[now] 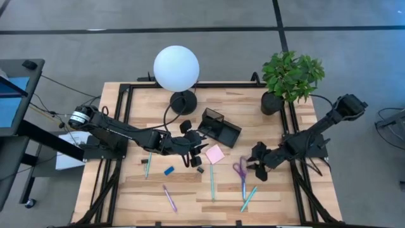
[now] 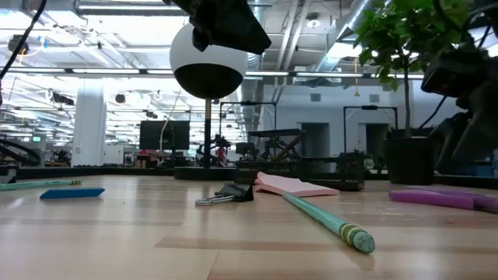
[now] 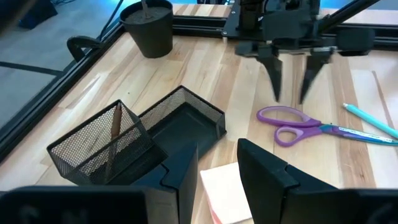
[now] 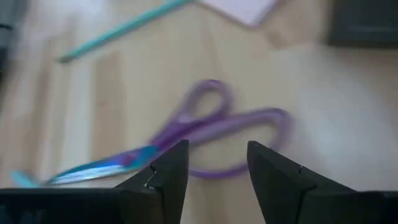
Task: Pick and place office supplies into organizer
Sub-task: Put the violet scissors into the desk organizer
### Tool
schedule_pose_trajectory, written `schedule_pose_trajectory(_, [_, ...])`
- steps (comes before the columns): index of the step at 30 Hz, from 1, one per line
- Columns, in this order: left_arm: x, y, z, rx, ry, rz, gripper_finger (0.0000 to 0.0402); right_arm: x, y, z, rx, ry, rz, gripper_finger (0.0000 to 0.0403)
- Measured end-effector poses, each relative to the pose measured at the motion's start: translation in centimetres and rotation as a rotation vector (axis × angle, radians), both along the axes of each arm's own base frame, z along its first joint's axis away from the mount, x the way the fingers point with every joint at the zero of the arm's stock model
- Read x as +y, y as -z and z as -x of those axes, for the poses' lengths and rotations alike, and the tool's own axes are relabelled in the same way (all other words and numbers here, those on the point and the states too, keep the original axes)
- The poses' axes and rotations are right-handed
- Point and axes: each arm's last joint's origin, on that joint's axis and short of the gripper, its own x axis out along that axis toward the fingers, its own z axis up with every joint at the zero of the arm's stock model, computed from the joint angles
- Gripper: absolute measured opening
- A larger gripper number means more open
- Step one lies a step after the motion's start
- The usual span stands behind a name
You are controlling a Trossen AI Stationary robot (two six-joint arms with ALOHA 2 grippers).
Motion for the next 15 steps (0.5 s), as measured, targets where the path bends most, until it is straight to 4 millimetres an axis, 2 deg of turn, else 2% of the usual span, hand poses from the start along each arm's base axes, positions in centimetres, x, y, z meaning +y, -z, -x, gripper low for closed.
schedule_pose_trajectory(5, [0.0, 0.0, 0.0, -0.002, -0.004, 0.006, 0.0109, -0.6, -1.3, 0.3, 0.105, 0.174, 0.094, 0.0159])
schedule_pose_trajectory(9, [0.0, 0.0, 0.0, -0.003, -0.004, 0.007, 0.0109, -0.2, -1.8, -0.4, 0.091, 0.193, 0.095, 0.0159])
schedule_pose_trajectory(15, [0.0, 0.0, 0.0, -0.003, -0.004, 0.007, 0.0109, 0.5, -0.3, -1.4, 0.155, 0.237, 0.146, 0.0159])
